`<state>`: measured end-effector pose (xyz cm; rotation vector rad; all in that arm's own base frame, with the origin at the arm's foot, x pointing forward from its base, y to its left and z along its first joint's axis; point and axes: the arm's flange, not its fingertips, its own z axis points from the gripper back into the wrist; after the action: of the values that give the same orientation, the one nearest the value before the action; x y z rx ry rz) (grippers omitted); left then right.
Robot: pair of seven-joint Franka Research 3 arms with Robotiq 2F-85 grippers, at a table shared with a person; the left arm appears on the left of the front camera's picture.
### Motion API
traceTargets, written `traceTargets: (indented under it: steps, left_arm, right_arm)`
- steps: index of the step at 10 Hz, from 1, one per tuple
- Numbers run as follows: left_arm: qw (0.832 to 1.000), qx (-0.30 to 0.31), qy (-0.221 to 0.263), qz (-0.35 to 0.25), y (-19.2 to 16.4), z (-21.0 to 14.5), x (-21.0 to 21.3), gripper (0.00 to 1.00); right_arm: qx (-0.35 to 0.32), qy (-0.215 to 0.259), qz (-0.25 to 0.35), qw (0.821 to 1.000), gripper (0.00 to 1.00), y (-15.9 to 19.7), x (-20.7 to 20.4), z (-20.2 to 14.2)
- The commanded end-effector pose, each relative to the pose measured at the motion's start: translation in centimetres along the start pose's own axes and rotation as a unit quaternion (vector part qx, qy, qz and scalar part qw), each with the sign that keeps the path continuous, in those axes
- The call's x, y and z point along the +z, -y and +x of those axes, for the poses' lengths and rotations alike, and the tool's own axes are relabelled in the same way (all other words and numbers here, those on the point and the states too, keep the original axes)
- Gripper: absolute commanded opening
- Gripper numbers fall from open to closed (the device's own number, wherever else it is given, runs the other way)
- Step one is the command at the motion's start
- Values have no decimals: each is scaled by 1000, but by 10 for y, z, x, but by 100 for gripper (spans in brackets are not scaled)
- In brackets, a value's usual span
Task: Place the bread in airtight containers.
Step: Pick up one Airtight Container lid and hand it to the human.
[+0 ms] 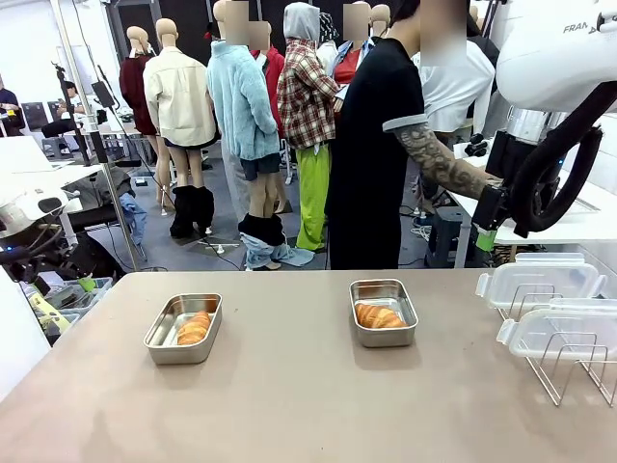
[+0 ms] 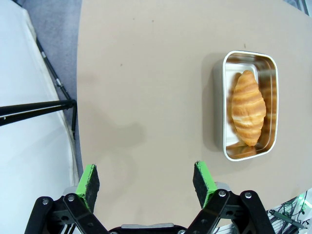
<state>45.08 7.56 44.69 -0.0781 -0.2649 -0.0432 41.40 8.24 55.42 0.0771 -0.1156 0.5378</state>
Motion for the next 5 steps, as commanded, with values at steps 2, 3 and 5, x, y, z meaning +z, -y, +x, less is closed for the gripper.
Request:
traceTargets:
  steps: [2,3,5]
  left_arm:
    - [1000,6,1,7,0,-2,1,100]
    - [1000,6,1,7,0,-2,1,100]
    - [1000,6,1,7,0,-2,1,100]
  right_arm:
    - [-8,-1,-8,1000,100,0,1,3]
    - [-8,-1,-8,1000,100,0,1,3]
    - [-8,-1,-8,1000,100,0,1,3]
